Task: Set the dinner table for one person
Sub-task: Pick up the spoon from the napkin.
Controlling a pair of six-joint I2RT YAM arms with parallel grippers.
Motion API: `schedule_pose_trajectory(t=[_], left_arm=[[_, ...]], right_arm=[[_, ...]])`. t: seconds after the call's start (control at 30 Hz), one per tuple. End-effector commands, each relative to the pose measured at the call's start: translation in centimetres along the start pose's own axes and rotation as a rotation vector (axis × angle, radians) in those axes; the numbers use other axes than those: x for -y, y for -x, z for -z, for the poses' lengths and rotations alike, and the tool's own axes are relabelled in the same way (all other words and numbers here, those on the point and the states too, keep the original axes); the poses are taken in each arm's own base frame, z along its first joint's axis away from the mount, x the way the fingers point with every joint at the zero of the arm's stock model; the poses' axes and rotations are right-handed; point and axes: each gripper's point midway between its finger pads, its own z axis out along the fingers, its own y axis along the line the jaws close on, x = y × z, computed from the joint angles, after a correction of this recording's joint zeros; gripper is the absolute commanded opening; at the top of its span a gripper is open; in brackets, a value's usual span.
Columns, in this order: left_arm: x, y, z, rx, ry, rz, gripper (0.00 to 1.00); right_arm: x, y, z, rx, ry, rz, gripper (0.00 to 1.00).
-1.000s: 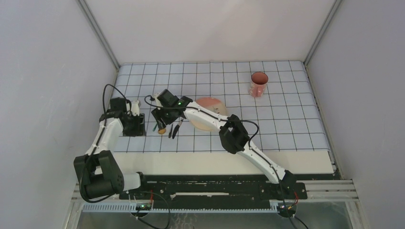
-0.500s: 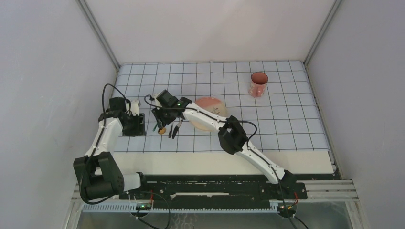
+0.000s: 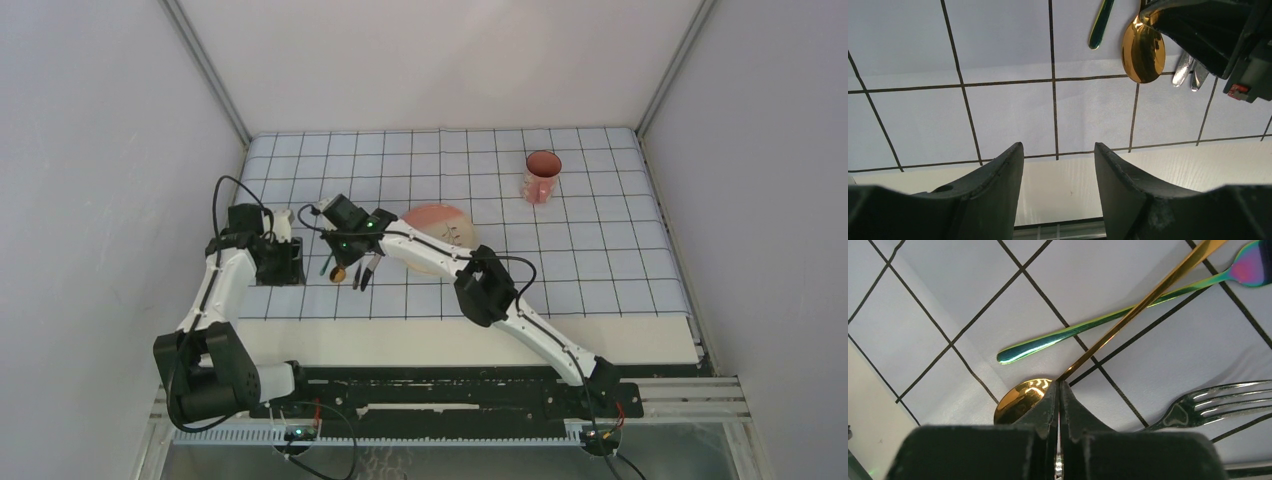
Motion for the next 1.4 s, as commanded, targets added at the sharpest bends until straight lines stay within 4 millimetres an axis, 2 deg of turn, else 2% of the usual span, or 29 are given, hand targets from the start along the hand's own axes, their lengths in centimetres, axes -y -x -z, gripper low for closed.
schedule_pose_trajectory(t=[0.0, 0.07, 0.13, 0.27, 0.43, 0.6, 0.77, 0.9, 1.03, 1.27, 1.37], left_arm=[[0.2, 2.1, 1.6, 0.077, -0.017, -0.029, 0.59], [0.8, 2.1, 1.5, 0.071, -0.048, -0.020, 0.59], [2.1, 1.6, 1.3, 0.030, -0.127, 0.007, 0.59], [4.5, 1.3, 0.4, -0.034, -0.255, 0.048, 0.59], [5.4, 1.7, -1.5, -0.108, -0.329, 0.093, 0.58], [6.3, 2.4, -3.7, -0.163, -0.405, 0.163, 0.57], [6.8, 3.0, -4.2, -0.150, -0.414, 0.155, 0.56], [6.5, 3.9, -4.4, -0.100, -0.357, 0.123, 0.56], [7.4, 4.4, -5.0, -0.098, -0.373, 0.116, 0.56], [9.7, 4.1, -6.2, -0.114, -0.395, 0.072, 0.56], [10.1, 3.2, -6.1, -0.144, -0.407, 0.079, 0.56]], right_arm=[[-0.9, -4.0, 0.1, -0.124, -0.044, 0.029, 0.00], [-0.8, -3.9, 0.5, -0.129, -0.043, 0.027, 0.00], [-0.7, -3.4, 1.3, -0.119, -0.046, 0.029, 0.00], [-0.3, -1.2, 3.4, -0.070, -0.054, 0.045, 0.00], [0.6, 0.7, 5.8, -0.024, -0.070, 0.043, 0.00], [2.1, 1.4, 7.5, -0.009, -0.097, 0.032, 0.00], [4.0, 1.7, 9.5, 0.002, -0.131, 0.017, 0.00], [3.7, 2.1, 10.0, 0.009, -0.109, 0.024, 0.00], [3.4, 2.5, 10.3, 0.016, -0.101, 0.019, 0.08], [3.3, 3.1, 10.9, 0.029, -0.096, 0.015, 0.10], [4.0, 3.4, 11.6, 0.036, -0.109, 0.007, 0.09]])
